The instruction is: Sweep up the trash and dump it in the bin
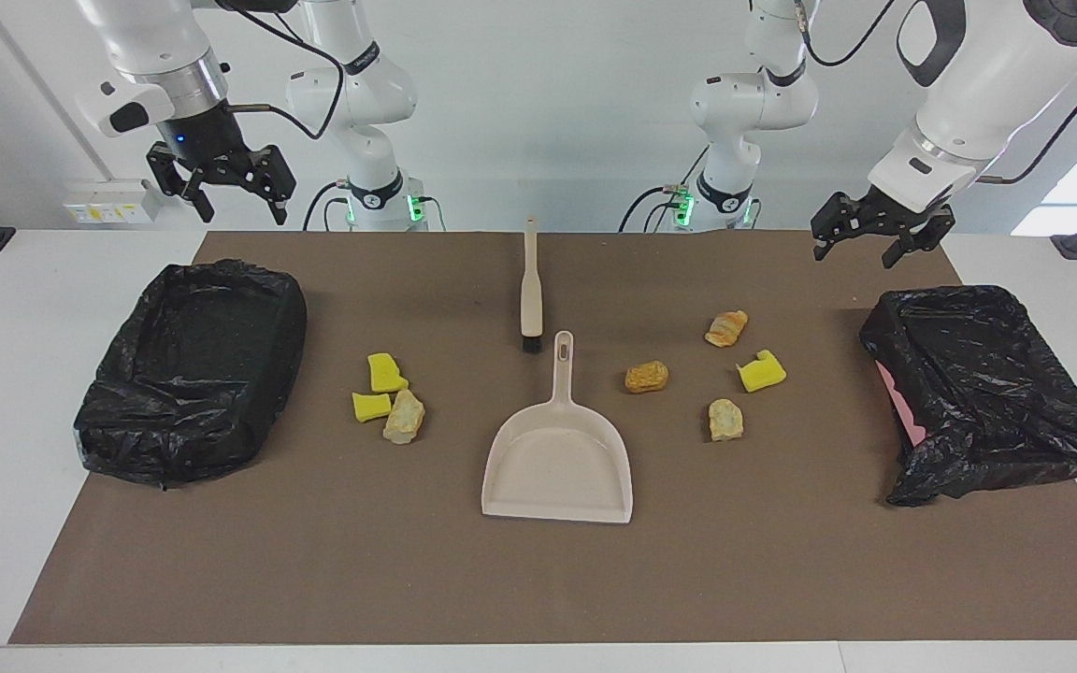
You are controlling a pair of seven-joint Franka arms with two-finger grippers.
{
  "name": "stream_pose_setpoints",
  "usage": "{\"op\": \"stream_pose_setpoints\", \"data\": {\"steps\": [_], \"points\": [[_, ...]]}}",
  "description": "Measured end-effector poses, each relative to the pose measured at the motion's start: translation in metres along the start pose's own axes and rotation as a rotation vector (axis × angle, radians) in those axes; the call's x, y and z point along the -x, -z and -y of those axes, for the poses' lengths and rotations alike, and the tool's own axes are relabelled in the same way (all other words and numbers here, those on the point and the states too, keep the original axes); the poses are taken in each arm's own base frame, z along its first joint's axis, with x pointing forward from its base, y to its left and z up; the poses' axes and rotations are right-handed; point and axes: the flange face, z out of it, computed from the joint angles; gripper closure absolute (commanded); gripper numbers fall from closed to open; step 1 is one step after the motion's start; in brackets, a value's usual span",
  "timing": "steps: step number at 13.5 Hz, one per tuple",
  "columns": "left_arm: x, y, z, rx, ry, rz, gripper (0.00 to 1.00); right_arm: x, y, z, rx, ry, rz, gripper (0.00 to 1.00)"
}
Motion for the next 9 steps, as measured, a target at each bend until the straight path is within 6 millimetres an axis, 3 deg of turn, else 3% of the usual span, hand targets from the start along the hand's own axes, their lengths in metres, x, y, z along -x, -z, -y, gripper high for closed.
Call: {"op": "stream_pose_setpoints", "data": {"steps": [9], "points": [[0.0000, -0.0001, -0.0019, 0.000, -0.003, 0.001, 0.00, 0.0001, 0.0000, 0.0006, 0.000, 0.015, 0.000, 0.00]]}}
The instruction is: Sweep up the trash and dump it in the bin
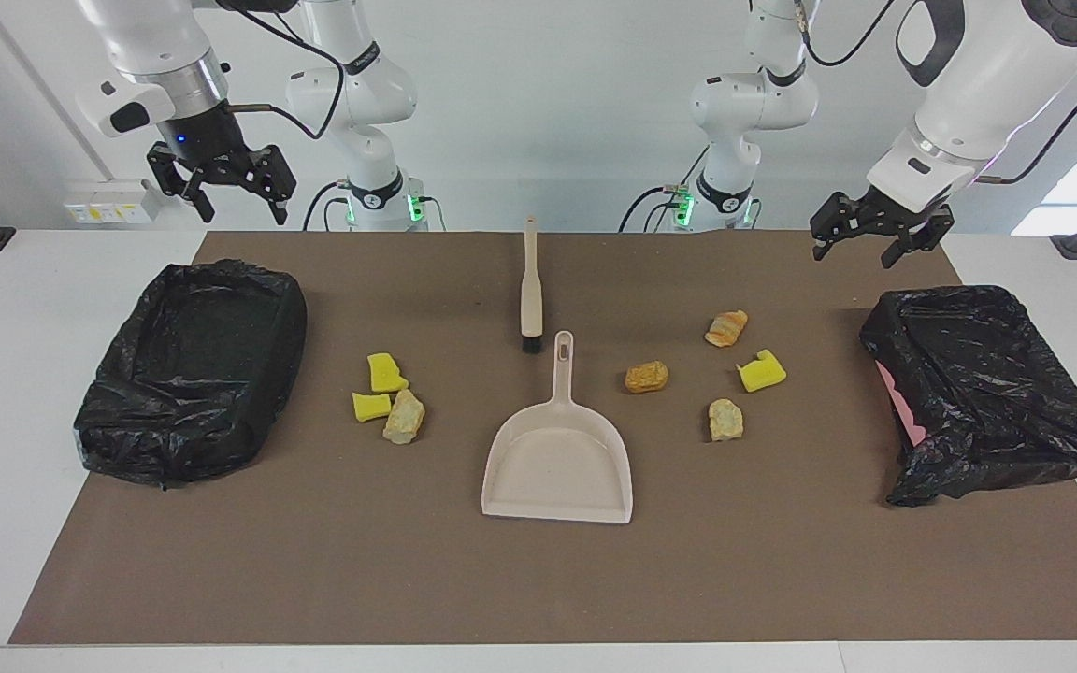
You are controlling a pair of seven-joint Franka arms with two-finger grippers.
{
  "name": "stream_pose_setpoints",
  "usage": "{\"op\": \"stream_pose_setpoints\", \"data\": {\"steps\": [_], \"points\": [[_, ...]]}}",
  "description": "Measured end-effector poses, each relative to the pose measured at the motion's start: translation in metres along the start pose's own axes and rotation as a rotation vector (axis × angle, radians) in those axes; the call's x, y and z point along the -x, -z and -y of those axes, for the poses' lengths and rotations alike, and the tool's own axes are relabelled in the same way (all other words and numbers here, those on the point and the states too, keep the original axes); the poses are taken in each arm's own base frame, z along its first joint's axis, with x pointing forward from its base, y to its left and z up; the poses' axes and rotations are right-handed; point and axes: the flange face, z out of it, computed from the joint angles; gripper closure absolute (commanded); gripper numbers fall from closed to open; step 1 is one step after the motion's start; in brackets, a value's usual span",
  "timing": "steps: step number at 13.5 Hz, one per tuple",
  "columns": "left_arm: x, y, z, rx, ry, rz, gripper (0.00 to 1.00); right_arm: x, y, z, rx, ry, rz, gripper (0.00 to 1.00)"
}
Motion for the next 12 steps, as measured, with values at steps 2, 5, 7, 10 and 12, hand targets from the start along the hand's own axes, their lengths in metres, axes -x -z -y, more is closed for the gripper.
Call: {"op": "stream_pose_setpoints", "data": {"steps": [2, 5, 7, 10, 12], "points": [[0.0001, -0.0001, -0.0004, 0.000, -0.001, 0.001, 0.00, 0.0005, -0.0001, 0.0003, 0.000, 0.013, 0.003, 0.00], [0.0002, -0.0002, -0.0006, 0.000, -0.001, 0.002, 0.00, 0.0011, -0.0009, -0.0002, 0.000, 0.016, 0.006, 0.00], [0.0001, -0.0003, -0.0014, 0.000, -0.002, 0.002, 0.00, 0.0016, -0.0011, -0.0002, 0.000, 0.016, 0.007, 0.00], [0.0002, -0.0011, -0.0023, 0.000, -0.004, 0.005, 0.00, 0.0032, -0.0043, -0.0003, 0.000, 0.016, 0.014, 0.00], [0.0002, -0.0022, -0.0028, 0.000, -0.005, 0.008, 0.00, 0.0055, -0.0071, -0.0005, -0.001, 0.016, 0.021, 0.00]]}}
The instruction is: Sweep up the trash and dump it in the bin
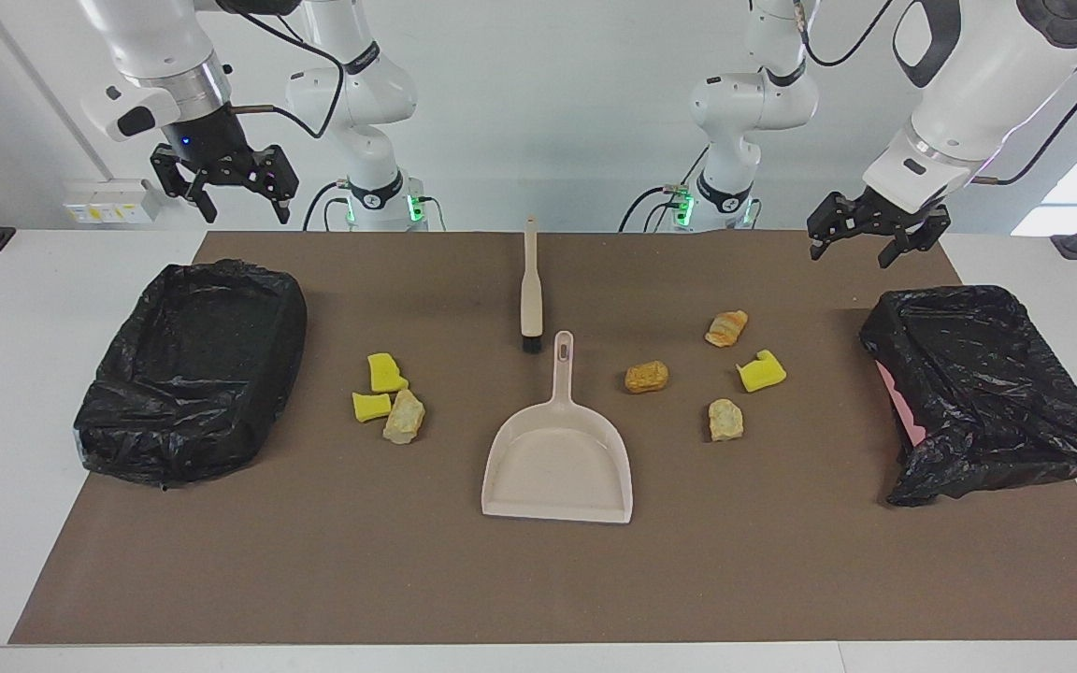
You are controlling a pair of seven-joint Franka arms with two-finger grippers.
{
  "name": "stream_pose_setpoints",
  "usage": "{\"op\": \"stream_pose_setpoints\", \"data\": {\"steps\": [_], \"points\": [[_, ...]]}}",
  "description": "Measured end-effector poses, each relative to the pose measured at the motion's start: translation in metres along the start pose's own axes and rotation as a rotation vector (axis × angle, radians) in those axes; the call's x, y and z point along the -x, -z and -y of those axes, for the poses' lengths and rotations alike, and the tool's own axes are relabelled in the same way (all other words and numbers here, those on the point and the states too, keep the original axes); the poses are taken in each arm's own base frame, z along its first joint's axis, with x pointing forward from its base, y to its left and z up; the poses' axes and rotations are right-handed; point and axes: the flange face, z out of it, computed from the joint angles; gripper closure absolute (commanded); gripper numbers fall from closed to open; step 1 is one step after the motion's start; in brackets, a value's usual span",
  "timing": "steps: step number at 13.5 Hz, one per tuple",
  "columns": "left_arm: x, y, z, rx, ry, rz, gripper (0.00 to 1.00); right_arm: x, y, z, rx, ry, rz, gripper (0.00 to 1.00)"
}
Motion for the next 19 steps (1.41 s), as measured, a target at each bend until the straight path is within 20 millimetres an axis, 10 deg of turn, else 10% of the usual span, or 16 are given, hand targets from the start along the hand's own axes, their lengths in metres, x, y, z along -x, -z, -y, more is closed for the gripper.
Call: {"op": "stream_pose_setpoints", "data": {"steps": [8, 19], "points": [[0.004, -0.026, -0.017, -0.001, -0.033, 0.037, 0.00, 0.008, -0.007, 0.000, -0.002, 0.014, 0.016, 0.00], [0.058, -0.171, -0.192, -0.002, -0.206, 0.100, 0.00, 0.011, -0.010, -0.001, -0.002, 0.020, 0.025, 0.00]]}}
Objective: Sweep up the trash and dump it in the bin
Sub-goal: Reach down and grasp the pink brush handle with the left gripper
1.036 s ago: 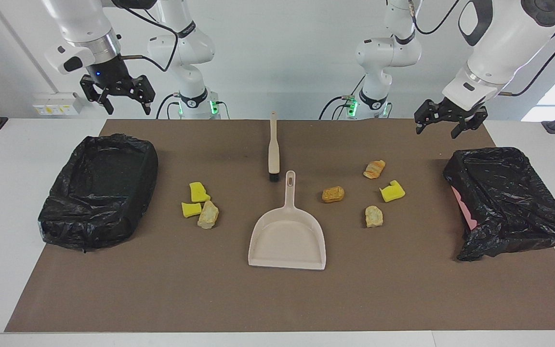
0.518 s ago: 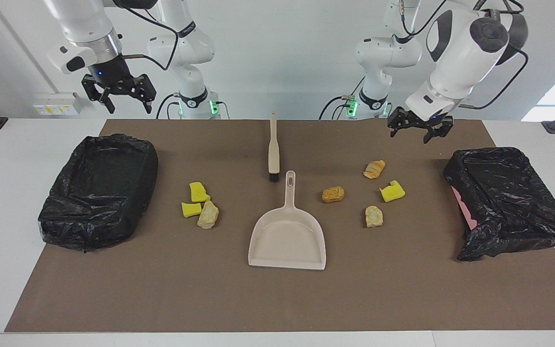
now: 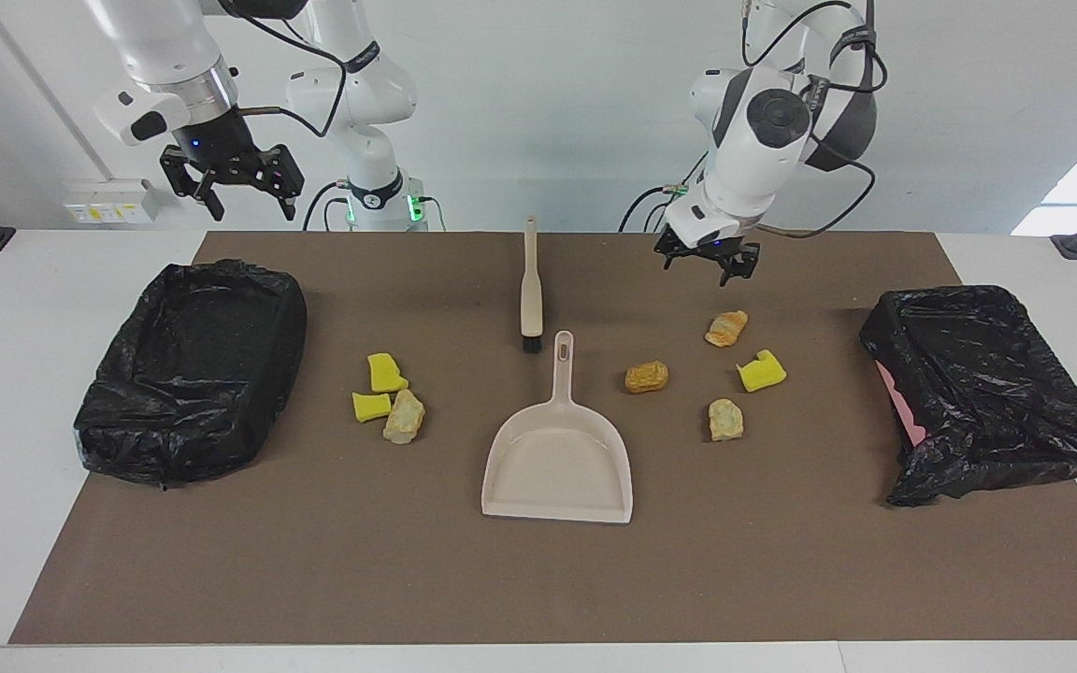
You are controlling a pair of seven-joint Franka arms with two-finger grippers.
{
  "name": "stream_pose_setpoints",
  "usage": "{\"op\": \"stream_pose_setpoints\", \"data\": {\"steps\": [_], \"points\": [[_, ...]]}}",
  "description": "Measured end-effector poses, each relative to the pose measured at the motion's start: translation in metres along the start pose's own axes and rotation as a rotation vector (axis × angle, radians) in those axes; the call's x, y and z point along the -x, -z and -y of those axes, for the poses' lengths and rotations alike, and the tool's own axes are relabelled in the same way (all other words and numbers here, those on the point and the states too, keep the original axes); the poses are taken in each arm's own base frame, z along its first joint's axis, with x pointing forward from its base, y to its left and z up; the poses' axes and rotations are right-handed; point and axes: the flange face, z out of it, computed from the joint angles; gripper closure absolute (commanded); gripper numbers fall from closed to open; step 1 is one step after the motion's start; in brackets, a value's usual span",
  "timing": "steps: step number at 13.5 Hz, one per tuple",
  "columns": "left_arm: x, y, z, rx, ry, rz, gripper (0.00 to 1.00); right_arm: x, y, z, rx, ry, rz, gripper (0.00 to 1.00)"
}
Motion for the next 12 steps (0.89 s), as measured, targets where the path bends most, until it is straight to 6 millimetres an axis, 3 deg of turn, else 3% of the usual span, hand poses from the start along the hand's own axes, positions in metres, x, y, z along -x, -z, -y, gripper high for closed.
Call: {"op": "stream_pose_setpoints", "data": {"steps": [6, 9, 12], "points": [[0.026, -0.050, -0.155, 0.030, 0.089, -0.062, 0.00, 0.005, -0.006, 0.000, -0.001, 0.001, 0.014, 0.00], [0.035, -0.075, -0.208, 0.057, 0.143, -0.106, 0.00, 0.007, -0.008, 0.001, -0.001, 0.003, 0.017, 0.00], [0.039, -0.106, -0.237, 0.053, 0.165, -0.096, 0.00, 0.008, -0.008, 0.002, -0.002, 0.005, 0.017, 0.00]]}}
